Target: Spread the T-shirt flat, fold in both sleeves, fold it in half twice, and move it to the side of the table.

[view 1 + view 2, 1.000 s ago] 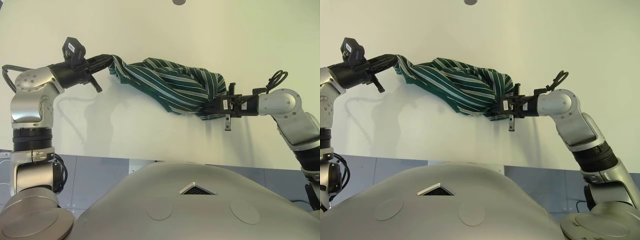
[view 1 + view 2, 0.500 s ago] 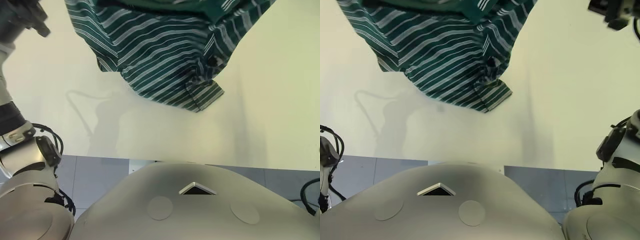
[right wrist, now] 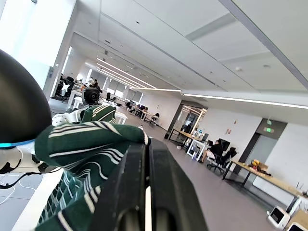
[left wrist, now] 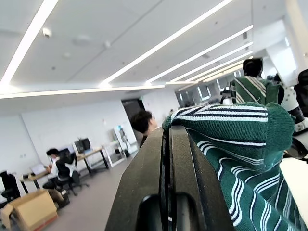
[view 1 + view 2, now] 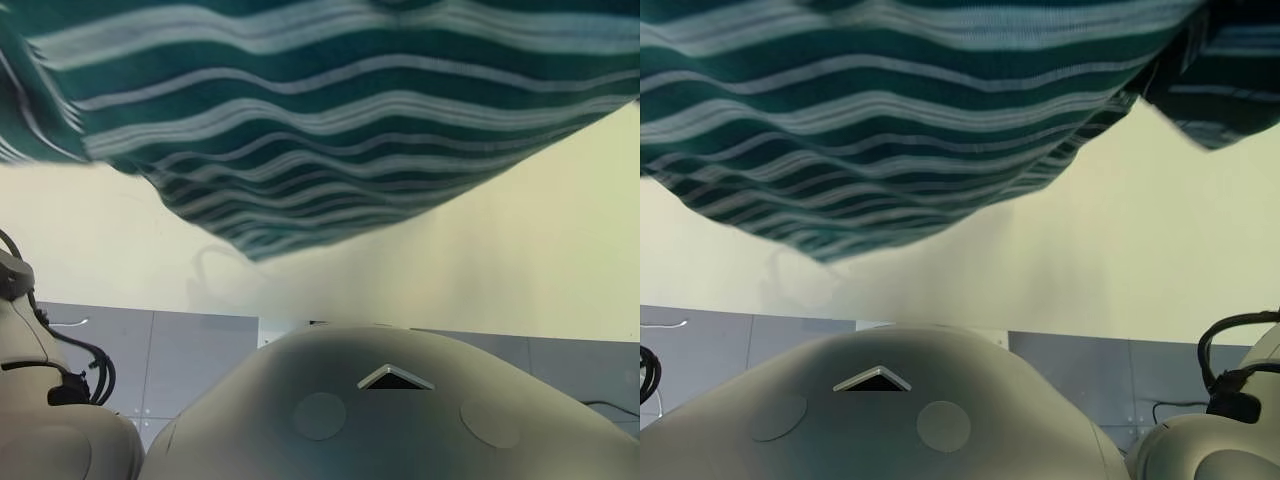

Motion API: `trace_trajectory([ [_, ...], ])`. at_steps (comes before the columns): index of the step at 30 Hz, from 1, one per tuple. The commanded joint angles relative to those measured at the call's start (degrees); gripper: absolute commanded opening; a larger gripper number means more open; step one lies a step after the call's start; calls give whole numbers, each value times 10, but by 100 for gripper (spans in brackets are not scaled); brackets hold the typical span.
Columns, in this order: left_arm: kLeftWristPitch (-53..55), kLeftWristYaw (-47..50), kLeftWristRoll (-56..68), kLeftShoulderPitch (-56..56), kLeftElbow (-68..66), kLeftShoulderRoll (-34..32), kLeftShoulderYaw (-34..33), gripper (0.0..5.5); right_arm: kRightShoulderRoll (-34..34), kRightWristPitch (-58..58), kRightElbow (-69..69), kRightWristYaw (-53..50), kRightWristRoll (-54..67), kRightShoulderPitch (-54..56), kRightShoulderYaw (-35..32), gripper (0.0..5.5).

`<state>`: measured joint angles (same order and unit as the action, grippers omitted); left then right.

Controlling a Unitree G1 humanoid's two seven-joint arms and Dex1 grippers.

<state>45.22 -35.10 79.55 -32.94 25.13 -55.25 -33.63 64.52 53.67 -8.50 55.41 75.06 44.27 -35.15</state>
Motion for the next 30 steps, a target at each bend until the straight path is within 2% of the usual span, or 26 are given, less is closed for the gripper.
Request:
trace_trajectory([
  [1,-3,0,-126,121,21,35,125,0,-25,-32,-30,41,-104,-152,55,3],
  [2,-20,-15,-184,145,-12,43,176,0,-38,-63,-20,57,-159,-194,109,3],
  [4,-71,-45,-303,120,-125,66,272,0,-72,-139,44,72,-275,-211,222,3],
  [6,-163,-70,-462,-21,-381,145,394,0,-156,-275,262,54,-474,-94,381,3],
  [8,-243,-70,-568,-156,-648,246,458,0,-247,-411,503,-11,-662,40,515,3],
  [10,-297,-47,-616,-224,-804,301,470,0,-324,-501,660,-118,-768,131,577,3],
  [12,-344,29,-655,-267,-902,327,472,0,-381,-567,751,-266,-855,200,628,52],
  [14,-374,121,-666,-296,-961,341,446,44,-403,-610,800,-379,-930,234,673,93],
  [18,-408,172,-709,-306,-1007,352,428,120,-396,-654,851,-492,-975,235,661,177],
  [20,-441,158,-742,-283,-1008,340,433,162,-382,-703,853,-461,-940,198,611,221],
  [22,-489,52,-740,-250,-970,338,424,195,-364,-754,834,-356,-865,148,535,246],
  [23,-499,-49,-717,-191,-874,326,434,210,-336,-762,776,-231,-798,95,496,246],
  [24,-477,-152,-675,-101,-718,292,456,228,-291,-729,658,-99,-715,17,469,246],
  [26,-402,-288,-592,65,-429,201,495,263,-184,-615,396,88,-573,-140,448,246],
  [28,-346,-338,-560,164,-268,129,508,296,-73,-508,190,173,-483,-266,437,246],
  [30,-313,-356,-552,212,-179,94,506,329,-4,-464,96,215,-463,-350,425,246],
])
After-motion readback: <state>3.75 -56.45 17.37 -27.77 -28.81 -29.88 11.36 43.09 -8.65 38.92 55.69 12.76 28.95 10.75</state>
